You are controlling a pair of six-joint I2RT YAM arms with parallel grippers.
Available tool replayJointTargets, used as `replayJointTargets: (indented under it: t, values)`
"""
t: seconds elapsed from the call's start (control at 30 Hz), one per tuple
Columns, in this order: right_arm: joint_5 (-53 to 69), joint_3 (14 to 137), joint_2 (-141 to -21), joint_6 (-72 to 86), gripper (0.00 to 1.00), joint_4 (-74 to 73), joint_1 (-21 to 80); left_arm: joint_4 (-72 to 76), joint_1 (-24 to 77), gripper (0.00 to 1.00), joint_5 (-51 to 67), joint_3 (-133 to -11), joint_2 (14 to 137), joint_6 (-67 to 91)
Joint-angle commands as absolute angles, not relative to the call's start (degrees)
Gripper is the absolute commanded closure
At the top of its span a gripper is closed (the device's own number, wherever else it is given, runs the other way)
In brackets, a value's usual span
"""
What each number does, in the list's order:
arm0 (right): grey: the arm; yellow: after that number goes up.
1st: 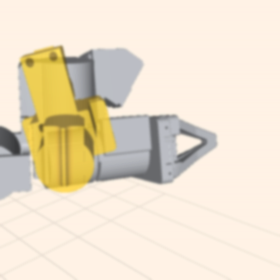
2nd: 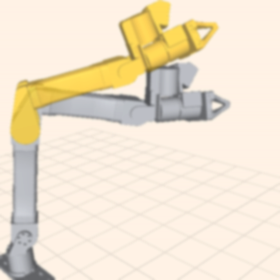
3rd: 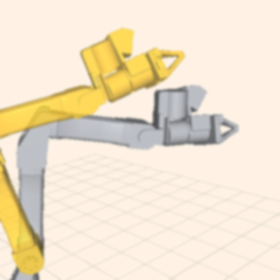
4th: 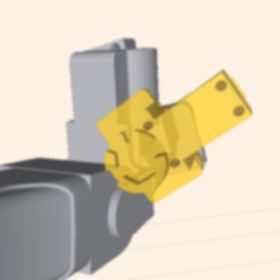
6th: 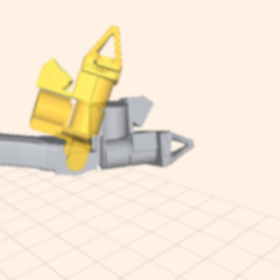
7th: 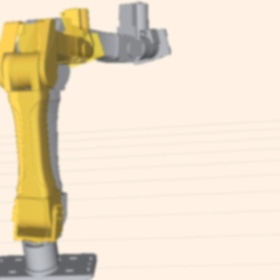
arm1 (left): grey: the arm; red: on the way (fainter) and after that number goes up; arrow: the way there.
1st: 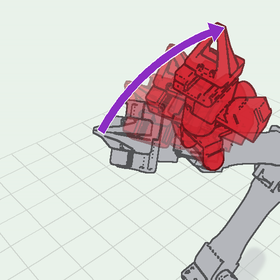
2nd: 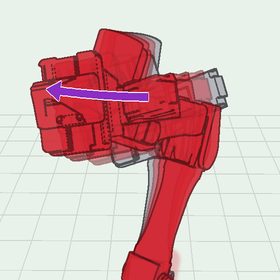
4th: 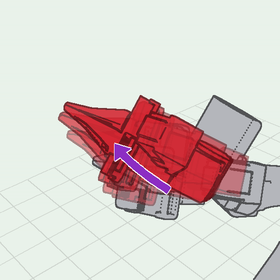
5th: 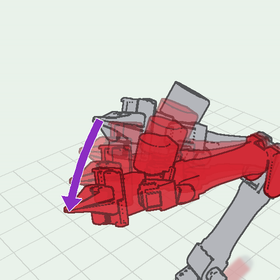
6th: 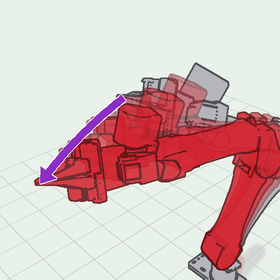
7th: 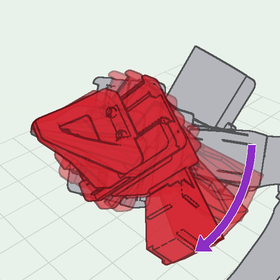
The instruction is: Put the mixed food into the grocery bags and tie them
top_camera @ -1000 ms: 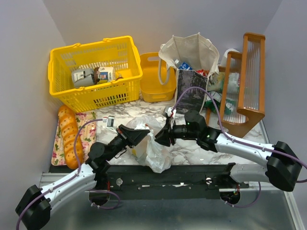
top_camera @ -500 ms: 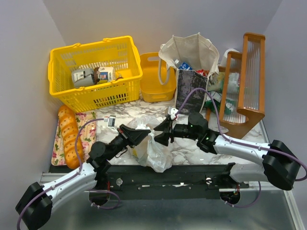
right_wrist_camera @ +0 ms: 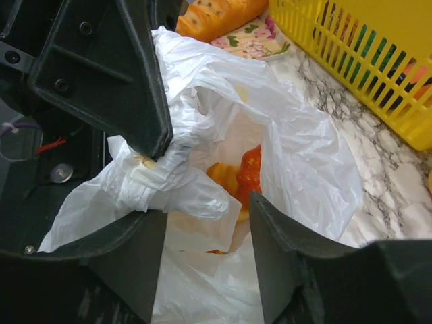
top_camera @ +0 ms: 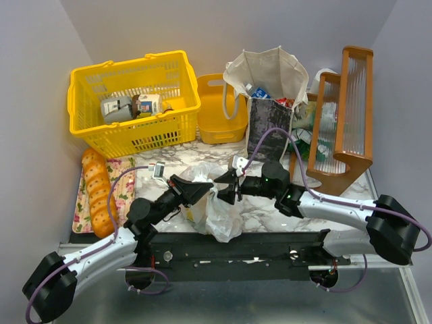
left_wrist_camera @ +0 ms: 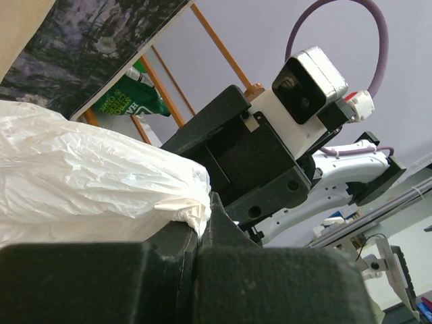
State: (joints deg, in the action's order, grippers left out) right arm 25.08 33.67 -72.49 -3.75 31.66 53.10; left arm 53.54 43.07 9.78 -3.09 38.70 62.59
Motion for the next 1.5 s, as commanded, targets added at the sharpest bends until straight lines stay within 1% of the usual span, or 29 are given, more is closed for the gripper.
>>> replayJointTargets:
  t: [0.0,0.07,0.1,0.17,0.23,0.33,0.43,0.47,0.53,0.57,0.6,0.63,0.7,0.8,0.93,1.1,1.2,1.3,1.47]
  values:
    - [23.6,34.8,-72.9,-8.6,0.51,34.2,54.1,56.3,42.7,1.00,11.3,-1.9,38.7,63.0]
    - [23.3,34.9,-73.1,-9.2,0.60,33.8,54.5,56.3,42.7,1.00,11.2,-1.9,38.6,63.2]
    - [23.1,34.9,-73.1,-9.1,0.70,33.5,54.6,56.2,42.6,1.00,11.0,-1.9,38.4,63.1]
    - [22.6,35.2,-72.8,-8.7,0.78,31.7,54.7,55.3,42.6,1.00,10.8,-2.1,38.3,63.2]
    - [22.1,34.9,-71.5,-8.2,0.99,30.4,54.6,54.1,42.4,1.00,10.1,-2.4,37.9,63.3]
    - [20.1,34.5,-68.7,-7.5,0.99,26.6,54.7,47.4,41.8,1.00,9.1,-4.1,36.3,62.0]
    - [17.2,34.3,-65.4,-6.8,0.99,21.4,54.7,38.1,41.4,1.00,8.1,-7.0,34.1,58.6]
    - [15.3,34.9,-64.8,-6.5,0.99,17.4,54.6,33.1,41.3,1.00,7.8,-8.7,33.4,57.3]
    - [12.9,35.3,-62.8,-6.2,0.99,13.7,54.6,28.1,41.1,0.84,7.2,-10.6,31.6,54.2]
    - [11.0,35.3,-62.1,-6.2,0.99,11.4,54.6,24.4,41.0,0.74,6.7,-11.9,31.1,53.4]
    - [9.9,34.8,-61.5,-6.4,0.99,10.7,54.6,22.7,41.0,0.56,6.5,-12.6,29.9,52.5]
    - [9.1,34.5,-61.2,-6.4,0.99,10.2,54.6,21.0,40.9,0.49,6.2,-13.3,29.4,51.4]
    - [7.0,34.1,-60.6,-6.5,0.99,9.2,54.6,15.8,40.7,0.36,5.5,-15.3,27.7,48.5]
    - [6.2,33.9,-60.5,-6.1,0.99,8.4,54.6,8.8,40.6,0.29,3.6,-18.0,25.5,44.7]
    - [7.0,34.2,-60.6,-5.2,0.99,8.1,54.6,1.5,40.3,0.30,0.4,-20.6,23.3,40.3]
    - [8.1,34.5,-60.6,-4.8,0.99,8.0,54.7,0.1,40.1,0.39,0.4,-22.3,26.4,39.8]
    - [8.6,34.5,-60.6,-4.9,0.99,7.9,54.6,2.2,40.0,0.46,1.0,-22.2,27.7,40.7]
    - [8.7,34.5,-60.7,-4.8,0.99,7.7,54.6,5.7,39.9,0.49,2.0,-21.0,28.0,41.8]
    - [8.6,34.6,-60.8,-4.7,0.99,7.6,54.7,9.0,39.8,0.50,3.9,-19.7,29.4,43.8]
